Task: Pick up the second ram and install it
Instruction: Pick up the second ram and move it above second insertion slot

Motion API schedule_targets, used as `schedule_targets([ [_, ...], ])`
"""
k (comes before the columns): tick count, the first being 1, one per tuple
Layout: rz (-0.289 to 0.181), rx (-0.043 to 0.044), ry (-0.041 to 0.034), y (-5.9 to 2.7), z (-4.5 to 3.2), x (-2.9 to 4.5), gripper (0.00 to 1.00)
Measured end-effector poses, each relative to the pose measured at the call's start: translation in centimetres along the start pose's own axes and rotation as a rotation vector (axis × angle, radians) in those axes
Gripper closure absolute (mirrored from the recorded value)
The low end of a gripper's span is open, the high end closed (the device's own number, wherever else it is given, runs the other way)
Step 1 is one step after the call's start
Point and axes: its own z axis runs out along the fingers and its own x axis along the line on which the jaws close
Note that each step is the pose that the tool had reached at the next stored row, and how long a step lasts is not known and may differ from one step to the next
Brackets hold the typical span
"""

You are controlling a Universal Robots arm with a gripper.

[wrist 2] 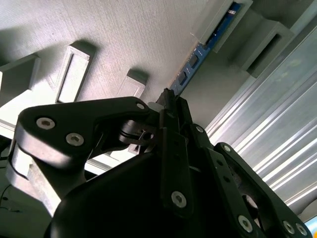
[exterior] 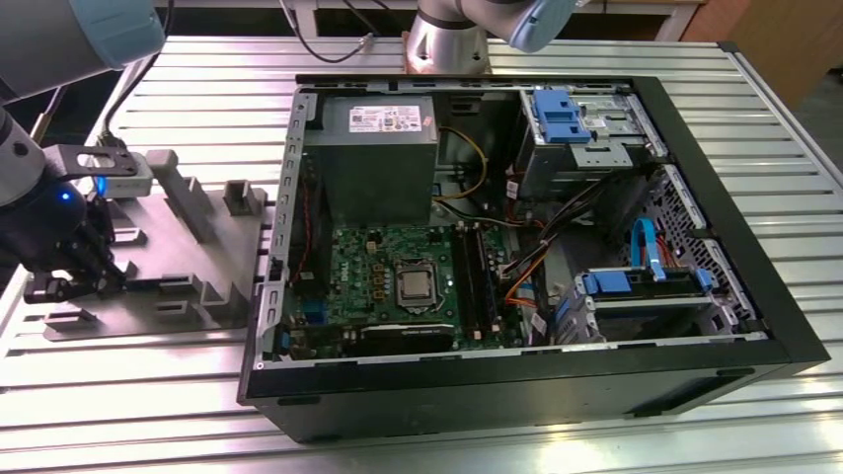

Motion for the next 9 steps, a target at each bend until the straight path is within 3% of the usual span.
schedule_targets([
  [6, 0.000, 0.0000, 0.0000, 0.00, 0.00, 0.00, 0.83],
  [7, 0.000, 0.0001, 0.0000, 0.00, 0.00, 0.01, 0.89],
  [9, 0.000, 0.0001, 0.0000, 0.00, 0.00, 0.01, 0.89],
])
